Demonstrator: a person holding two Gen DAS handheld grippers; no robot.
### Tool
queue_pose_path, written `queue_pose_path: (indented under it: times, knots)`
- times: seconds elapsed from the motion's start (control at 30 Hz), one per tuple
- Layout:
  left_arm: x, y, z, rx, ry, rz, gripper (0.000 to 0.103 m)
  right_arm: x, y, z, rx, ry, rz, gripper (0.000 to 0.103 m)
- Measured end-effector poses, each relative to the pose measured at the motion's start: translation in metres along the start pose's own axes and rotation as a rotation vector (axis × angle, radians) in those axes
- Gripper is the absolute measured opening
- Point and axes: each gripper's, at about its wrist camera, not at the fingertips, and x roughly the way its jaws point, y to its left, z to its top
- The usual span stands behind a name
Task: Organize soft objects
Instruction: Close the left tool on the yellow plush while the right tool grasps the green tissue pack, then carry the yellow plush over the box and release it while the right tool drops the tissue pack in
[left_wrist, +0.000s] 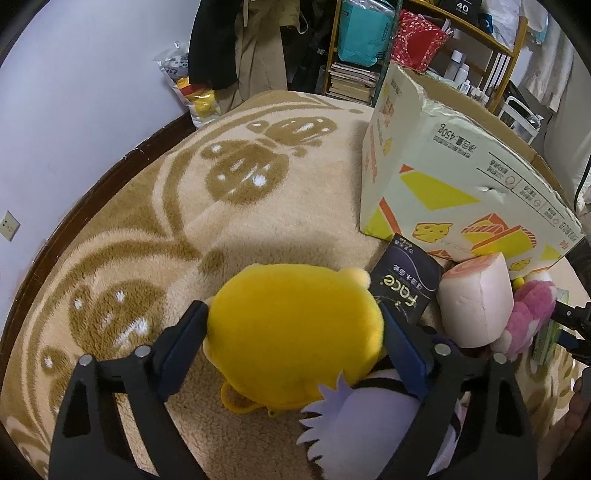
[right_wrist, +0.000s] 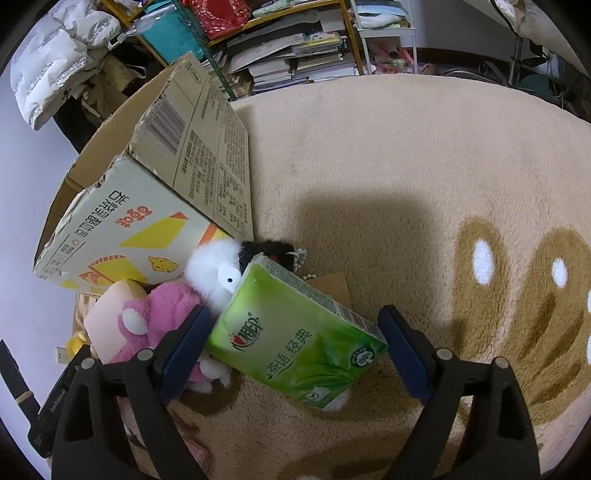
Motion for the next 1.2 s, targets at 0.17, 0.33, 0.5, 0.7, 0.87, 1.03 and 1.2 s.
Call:
queue_pose_path:
  times: [0.17, 0.33, 0.5, 0.7, 0.87, 1.03, 1.2]
  knots:
    - [-0.005, -0.004, -0.001, 0.022, -0.015, 0.011, 0.083, -0.007, -0.001, -0.002, -0.008, -0.017, 0.004, 0.094]
    - [-0.015, -0.006, -0.002, 0.028, -0.042, 0.027, 0.082, -0.021, -0.004, -0.004, -0.004, -0.060, 0.015, 0.094]
    - [-0.032, -0.006, -0.002, 0.032, -0.100, 0.066, 0.082, -0.032, -0.003, -0.004, -0.008, -0.095, 0.035, 0.094]
    - [-0.051, -0.011, -0.004, 0.058, -0.150, 0.078, 0.082, -0.041, 0.009, -0.005, -0.057, -0.130, 0.030, 0.094]
    - [-0.067, -0.016, -0.006, 0.076, -0.183, 0.077, 0.082, -0.058, 0.022, -0.003, -0.100, -0.200, 0.004, 0.094]
    - [-0.087, -0.026, -0.005, 0.123, -0.251, 0.105, 0.082, -0.086, 0.036, 0.004, -0.159, -0.301, -0.012, 0.094]
    - [-0.098, -0.033, 0.002, 0.146, -0.287, 0.101, 0.082, -0.111, 0.052, 0.009, -0.219, -0.383, -0.014, 0.094]
